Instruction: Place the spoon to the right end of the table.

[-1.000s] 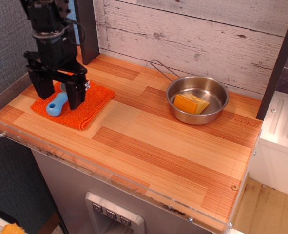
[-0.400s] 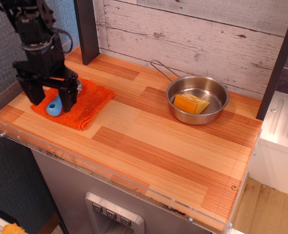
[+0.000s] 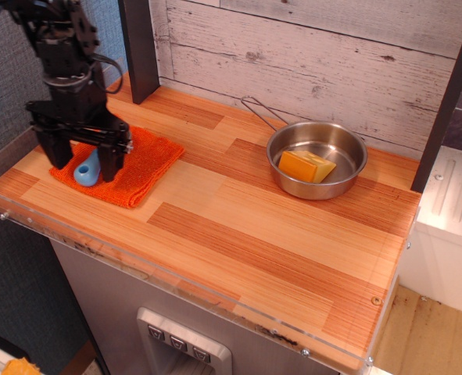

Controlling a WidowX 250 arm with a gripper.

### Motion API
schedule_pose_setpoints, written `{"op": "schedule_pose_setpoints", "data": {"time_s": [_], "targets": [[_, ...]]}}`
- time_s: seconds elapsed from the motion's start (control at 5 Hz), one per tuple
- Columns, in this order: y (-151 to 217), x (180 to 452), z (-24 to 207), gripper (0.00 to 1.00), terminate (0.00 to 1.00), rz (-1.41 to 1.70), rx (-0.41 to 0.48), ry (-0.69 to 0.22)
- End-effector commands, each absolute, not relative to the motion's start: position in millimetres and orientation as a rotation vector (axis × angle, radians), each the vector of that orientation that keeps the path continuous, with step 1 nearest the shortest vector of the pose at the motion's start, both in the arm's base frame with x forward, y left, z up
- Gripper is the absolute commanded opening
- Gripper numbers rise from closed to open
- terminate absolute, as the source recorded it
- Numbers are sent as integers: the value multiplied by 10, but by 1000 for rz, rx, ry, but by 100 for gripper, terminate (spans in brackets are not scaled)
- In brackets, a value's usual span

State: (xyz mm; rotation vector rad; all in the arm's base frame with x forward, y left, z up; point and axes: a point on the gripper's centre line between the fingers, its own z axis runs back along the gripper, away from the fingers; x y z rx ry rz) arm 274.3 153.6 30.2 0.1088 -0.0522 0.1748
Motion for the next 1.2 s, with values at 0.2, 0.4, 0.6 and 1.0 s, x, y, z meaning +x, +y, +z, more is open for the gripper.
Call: {"op": "schedule_pose_setpoints", "data": {"time_s": [0.2, 0.4, 0.6, 1.0], "targets": [[1621, 2896, 365, 0, 0, 162, 156, -66], [1656, 2907, 359, 0, 0, 159, 155, -55], [1640, 2904, 374, 0, 0, 144, 152, -56], [1005, 2857, 743, 0, 0, 87, 56, -100]]}}
